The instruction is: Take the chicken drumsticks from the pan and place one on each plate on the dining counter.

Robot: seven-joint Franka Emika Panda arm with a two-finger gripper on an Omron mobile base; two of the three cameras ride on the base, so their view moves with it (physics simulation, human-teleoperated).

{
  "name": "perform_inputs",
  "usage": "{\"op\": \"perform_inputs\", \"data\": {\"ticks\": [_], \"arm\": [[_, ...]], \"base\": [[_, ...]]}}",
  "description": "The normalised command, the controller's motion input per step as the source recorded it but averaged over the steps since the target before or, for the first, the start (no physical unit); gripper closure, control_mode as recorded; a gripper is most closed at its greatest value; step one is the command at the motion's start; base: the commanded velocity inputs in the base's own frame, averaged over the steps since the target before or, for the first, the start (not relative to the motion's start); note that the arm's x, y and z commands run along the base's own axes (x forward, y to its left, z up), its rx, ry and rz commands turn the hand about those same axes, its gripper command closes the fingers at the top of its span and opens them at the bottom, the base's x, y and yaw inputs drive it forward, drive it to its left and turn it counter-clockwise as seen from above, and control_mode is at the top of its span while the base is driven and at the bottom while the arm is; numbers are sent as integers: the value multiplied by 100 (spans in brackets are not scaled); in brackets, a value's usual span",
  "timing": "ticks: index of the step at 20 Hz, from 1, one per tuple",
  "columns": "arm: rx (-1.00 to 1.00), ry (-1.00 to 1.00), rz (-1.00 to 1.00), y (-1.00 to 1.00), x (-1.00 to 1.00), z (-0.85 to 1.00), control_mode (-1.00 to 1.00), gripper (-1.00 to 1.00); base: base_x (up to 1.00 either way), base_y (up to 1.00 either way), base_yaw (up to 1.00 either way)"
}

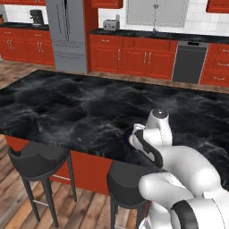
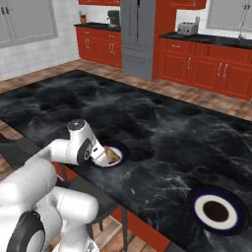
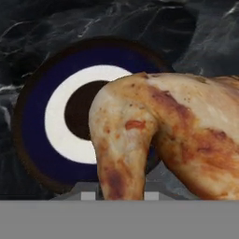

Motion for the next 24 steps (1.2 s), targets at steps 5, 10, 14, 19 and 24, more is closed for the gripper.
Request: {"op": "perform_inputs", "data": {"ticks": [5, 10, 14, 19, 24], "arm": [[0, 16, 0, 1, 87, -51, -100, 100], [0, 12, 0, 8, 63, -48, -100, 100], [0, 2, 0, 39, 16, -20, -100, -100], [0, 0, 0, 11, 15, -12, -100, -100], [0, 6, -5, -26, 1, 8, -100, -100]], "base": [[0, 0, 0], [0, 0, 0], [0, 0, 0], [0, 0, 0], [0, 0, 0]]}}
